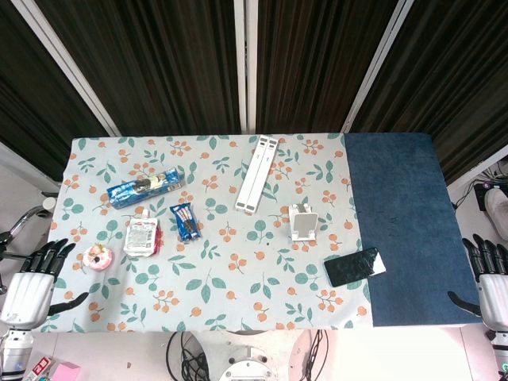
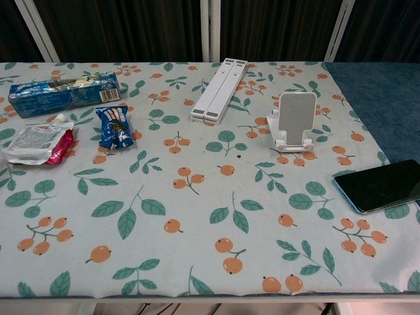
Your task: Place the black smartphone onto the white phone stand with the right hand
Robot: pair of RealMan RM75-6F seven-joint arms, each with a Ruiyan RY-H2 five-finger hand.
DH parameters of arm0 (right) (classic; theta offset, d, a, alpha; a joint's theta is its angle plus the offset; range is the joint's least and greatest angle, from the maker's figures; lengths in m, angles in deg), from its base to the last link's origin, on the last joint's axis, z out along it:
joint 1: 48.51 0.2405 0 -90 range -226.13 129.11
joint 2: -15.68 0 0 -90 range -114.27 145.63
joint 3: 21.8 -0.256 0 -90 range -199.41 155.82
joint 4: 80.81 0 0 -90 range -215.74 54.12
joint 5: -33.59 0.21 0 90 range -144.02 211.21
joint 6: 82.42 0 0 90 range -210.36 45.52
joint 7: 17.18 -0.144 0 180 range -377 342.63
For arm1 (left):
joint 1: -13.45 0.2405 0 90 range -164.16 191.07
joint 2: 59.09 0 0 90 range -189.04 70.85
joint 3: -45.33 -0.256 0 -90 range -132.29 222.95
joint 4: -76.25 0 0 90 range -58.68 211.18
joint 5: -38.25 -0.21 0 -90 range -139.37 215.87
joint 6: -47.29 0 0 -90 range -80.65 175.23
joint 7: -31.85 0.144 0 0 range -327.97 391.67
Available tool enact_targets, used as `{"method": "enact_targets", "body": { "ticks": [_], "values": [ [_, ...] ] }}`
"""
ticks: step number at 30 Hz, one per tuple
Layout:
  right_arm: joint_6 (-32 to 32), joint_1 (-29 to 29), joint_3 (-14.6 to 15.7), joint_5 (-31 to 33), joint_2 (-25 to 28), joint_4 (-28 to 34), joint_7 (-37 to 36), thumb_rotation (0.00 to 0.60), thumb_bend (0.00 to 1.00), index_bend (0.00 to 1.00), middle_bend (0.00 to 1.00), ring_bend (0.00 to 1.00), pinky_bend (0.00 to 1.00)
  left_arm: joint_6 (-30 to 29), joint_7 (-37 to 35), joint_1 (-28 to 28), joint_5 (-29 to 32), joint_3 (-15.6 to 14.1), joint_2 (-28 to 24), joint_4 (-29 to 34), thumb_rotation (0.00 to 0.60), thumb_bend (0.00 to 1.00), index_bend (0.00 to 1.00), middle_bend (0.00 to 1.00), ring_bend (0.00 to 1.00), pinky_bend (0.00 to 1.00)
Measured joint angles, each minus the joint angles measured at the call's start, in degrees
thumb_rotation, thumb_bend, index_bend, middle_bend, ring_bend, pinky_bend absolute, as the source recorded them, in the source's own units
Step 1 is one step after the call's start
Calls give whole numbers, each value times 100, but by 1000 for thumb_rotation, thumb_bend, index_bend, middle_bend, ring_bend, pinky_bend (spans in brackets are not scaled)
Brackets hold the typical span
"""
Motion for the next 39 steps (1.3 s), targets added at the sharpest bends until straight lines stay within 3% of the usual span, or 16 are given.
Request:
{"method": "enact_targets", "body": {
  "ticks": [20,29,39],
  "values": [
    [380,115,11,83,79,139,188,600,0,0,0,0,0,208,-215,-146,5,41,12,-121,476,0,129,100,104,210],
    [1258,551,-9,305,356,650,1063,600,0,0,0,0,0,160,-247,-103,-15,-2,81,-196,476,0,129,100,104,210],
    [2600,1425,-186,1092,408,1157,2325,600,0,0,0,0,0,133,-291,-85,-52,-33,75,-202,476,0,129,100,104,210]
  ]
}}
